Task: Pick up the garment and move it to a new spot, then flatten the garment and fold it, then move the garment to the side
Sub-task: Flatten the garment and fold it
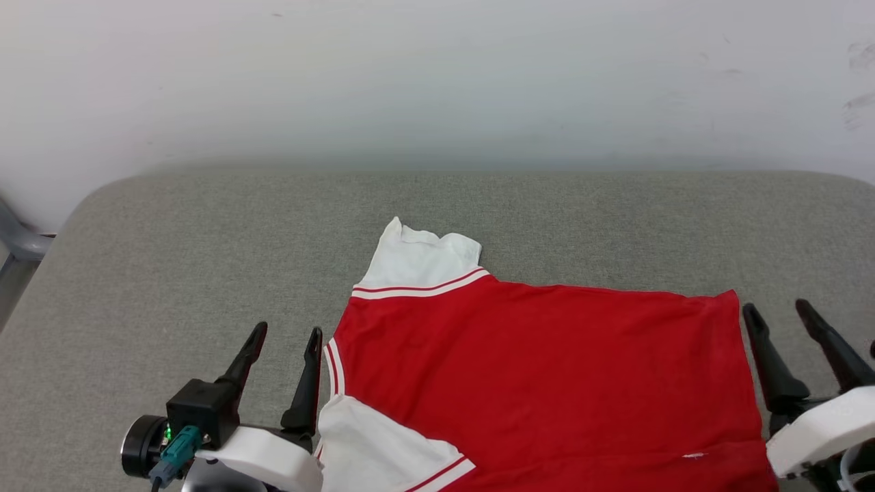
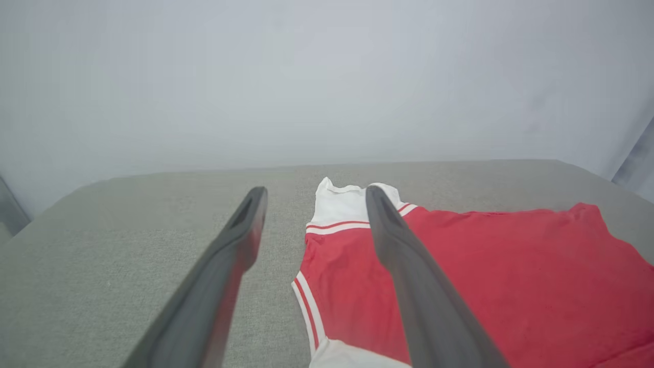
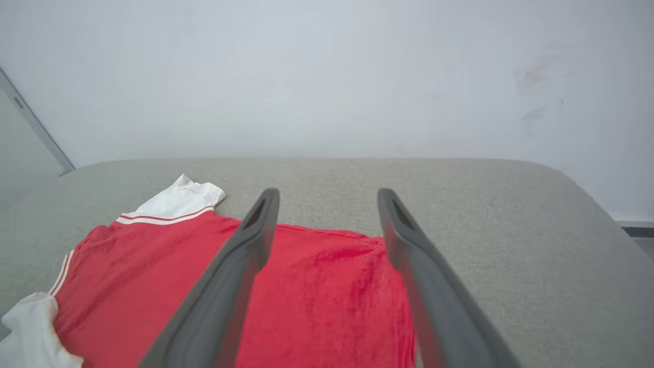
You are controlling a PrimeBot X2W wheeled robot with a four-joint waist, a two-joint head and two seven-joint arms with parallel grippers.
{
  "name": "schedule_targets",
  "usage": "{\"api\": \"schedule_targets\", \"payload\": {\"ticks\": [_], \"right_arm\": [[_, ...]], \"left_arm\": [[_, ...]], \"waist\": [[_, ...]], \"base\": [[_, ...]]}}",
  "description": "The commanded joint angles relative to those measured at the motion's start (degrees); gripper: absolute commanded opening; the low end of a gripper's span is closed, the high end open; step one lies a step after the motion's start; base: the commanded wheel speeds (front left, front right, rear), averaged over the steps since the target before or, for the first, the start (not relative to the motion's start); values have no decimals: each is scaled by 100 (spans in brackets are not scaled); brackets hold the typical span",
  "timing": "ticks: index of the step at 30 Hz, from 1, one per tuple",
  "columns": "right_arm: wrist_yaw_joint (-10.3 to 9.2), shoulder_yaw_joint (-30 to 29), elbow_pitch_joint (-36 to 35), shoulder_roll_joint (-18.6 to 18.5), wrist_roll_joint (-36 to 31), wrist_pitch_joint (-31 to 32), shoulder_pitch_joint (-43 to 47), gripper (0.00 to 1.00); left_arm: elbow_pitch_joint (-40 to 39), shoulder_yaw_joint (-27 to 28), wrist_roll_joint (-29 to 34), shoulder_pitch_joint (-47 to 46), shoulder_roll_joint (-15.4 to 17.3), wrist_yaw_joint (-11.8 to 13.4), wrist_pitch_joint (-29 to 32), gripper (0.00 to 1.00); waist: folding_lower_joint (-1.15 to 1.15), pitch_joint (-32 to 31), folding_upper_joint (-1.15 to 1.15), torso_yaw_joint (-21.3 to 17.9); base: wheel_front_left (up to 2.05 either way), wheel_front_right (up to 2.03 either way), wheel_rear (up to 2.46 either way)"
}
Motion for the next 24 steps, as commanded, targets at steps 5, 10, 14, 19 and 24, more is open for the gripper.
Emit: {"api": "schedule_targets", "payload": {"ticks": [5,10,14,19,24], "right_arm": [[-5,134,153,289,-214,-1166,125,100],[-5,272,455,538,-343,-1812,224,100],[-5,385,732,670,-477,-2089,225,100],[-5,417,995,774,-528,-2218,77,100],[-5,487,1063,773,-543,-2216,-33,100]], "left_arm": [[-340,792,606,274,-567,-134,-71,100],[-462,1577,1249,618,-1173,-569,-69,100],[-300,1996,1621,838,-1594,-999,-69,100],[77,2349,1961,946,-1961,-1514,-70,100],[344,2620,2177,781,-2153,-1905,-65,100]], "waist": [[0,41,0,-29],[0,68,0,-52],[0,72,0,-72],[0,91,0,-127],[0,219,0,-237]], "base": [[0,0,0],[0,0,0],[0,0,0],[0,0,0],[0,0,0]]}}
